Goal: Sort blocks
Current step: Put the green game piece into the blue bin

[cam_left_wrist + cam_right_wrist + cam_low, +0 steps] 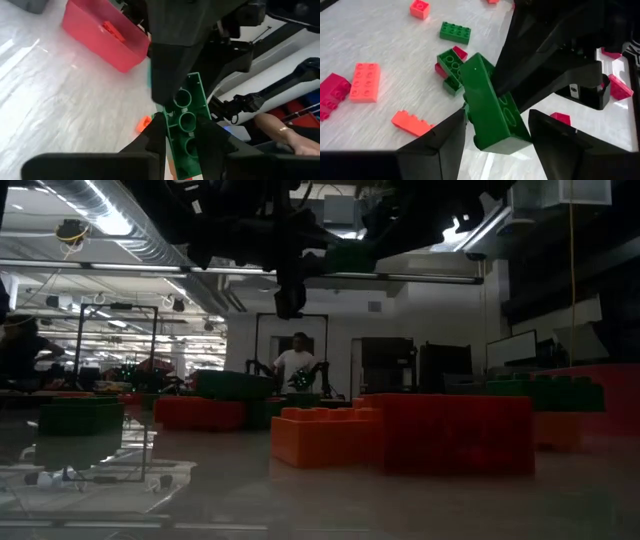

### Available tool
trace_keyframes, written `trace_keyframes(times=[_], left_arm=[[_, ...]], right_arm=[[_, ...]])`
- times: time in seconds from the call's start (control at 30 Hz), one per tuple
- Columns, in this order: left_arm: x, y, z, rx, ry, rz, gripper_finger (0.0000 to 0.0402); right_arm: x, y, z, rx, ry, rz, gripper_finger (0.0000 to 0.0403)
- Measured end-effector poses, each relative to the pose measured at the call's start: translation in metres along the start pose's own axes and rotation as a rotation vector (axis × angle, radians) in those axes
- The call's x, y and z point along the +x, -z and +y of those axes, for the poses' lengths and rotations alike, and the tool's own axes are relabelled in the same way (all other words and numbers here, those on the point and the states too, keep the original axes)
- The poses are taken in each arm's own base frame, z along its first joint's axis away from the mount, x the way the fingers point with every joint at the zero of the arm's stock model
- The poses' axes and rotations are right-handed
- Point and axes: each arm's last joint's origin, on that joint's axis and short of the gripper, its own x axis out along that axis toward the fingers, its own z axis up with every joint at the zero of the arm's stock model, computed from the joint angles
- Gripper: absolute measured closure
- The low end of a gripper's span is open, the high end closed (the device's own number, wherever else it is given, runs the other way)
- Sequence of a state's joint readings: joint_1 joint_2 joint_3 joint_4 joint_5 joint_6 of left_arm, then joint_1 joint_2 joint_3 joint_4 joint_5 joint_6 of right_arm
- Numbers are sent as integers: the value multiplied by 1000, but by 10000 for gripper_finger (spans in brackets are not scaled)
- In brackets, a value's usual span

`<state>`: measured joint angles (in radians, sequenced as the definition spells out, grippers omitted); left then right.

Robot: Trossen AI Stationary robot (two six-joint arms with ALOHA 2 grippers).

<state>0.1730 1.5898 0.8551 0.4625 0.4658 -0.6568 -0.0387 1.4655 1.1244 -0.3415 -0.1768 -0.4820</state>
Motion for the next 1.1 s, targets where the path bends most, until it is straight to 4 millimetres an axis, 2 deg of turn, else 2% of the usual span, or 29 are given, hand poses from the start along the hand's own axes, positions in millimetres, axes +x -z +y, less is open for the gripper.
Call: trace_keyframes(times=[0.17, 0.37, 0.77, 0.93, 1.1], left_arm=[[0, 0, -1, 3, 4, 1, 337], [-1, -1, 1, -2, 3, -2, 336], [-1, -1, 3, 101, -15, 2, 264], [-5, -5, 8, 90, -35, -11, 233], [-12, -12, 20, 58, -34, -5, 225]], right_arm=[[1, 0, 0, 1, -11, -6, 196], [0, 0, 0, -1, -16, -8, 259], [0, 1, 2, 37, -46, -8, 258], [0, 9, 6, 80, -88, 83, 263], [-3, 19, 11, 182, -114, 201, 263]])
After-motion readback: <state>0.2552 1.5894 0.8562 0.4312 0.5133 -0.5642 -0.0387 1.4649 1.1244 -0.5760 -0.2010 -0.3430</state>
